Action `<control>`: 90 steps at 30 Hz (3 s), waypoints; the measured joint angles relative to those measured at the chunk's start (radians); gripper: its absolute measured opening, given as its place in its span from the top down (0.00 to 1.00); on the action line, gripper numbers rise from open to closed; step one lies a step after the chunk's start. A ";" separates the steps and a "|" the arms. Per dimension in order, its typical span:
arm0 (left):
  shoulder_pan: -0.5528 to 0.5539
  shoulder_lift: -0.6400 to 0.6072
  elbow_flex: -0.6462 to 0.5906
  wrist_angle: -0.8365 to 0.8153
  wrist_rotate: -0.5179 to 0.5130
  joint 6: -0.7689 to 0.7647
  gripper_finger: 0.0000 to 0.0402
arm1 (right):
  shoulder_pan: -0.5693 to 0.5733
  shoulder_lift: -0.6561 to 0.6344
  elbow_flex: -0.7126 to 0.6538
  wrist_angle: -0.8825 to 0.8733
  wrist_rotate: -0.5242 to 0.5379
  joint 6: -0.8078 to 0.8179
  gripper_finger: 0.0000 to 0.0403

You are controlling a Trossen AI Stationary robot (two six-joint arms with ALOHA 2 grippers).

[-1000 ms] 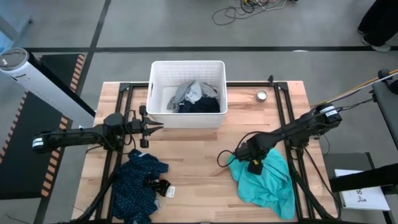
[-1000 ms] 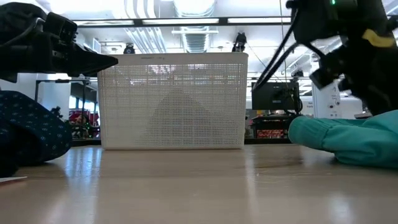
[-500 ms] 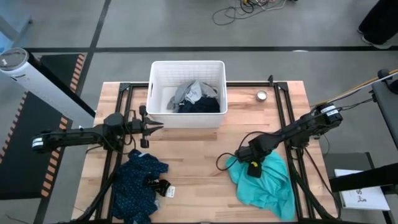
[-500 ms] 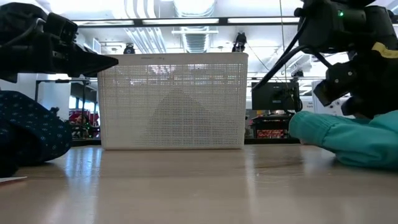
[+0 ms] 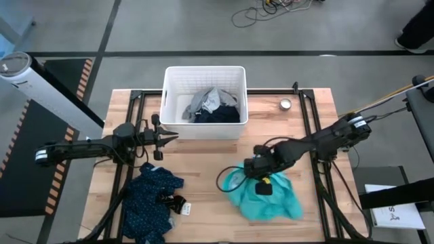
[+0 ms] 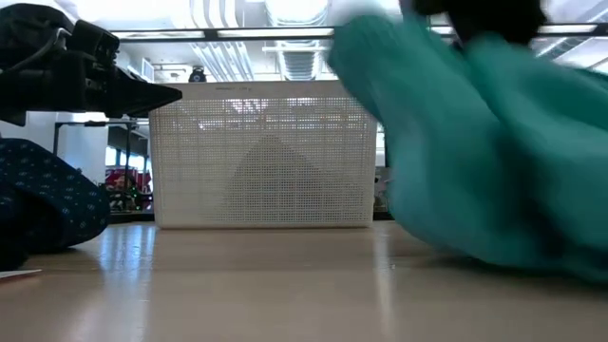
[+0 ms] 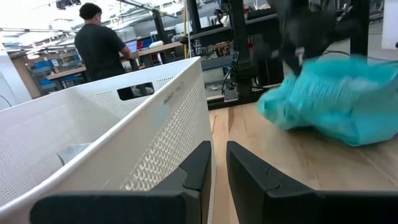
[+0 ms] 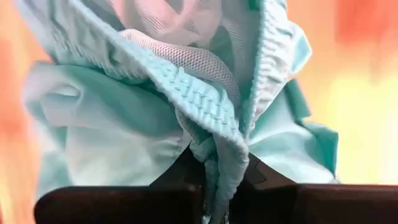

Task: Sort clothes
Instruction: Put the light blue shorts into the white laundry bin

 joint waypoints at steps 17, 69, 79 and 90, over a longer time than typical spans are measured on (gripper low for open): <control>0.000 0.000 0.000 0.002 0.000 0.000 0.91 | -0.050 -0.001 0.671 0.106 0.589 -0.509 0.98; 0.000 0.002 0.000 0.011 -0.017 0.005 0.91 | -0.771 0.534 0.786 0.053 -0.042 -0.562 0.70; 0.000 0.002 0.000 0.012 -0.017 0.004 0.91 | -0.751 0.420 0.787 0.064 -0.041 -0.547 0.40; 0.000 0.002 0.000 0.021 -0.017 0.004 0.91 | -0.761 0.454 0.785 0.112 -0.054 -0.608 0.62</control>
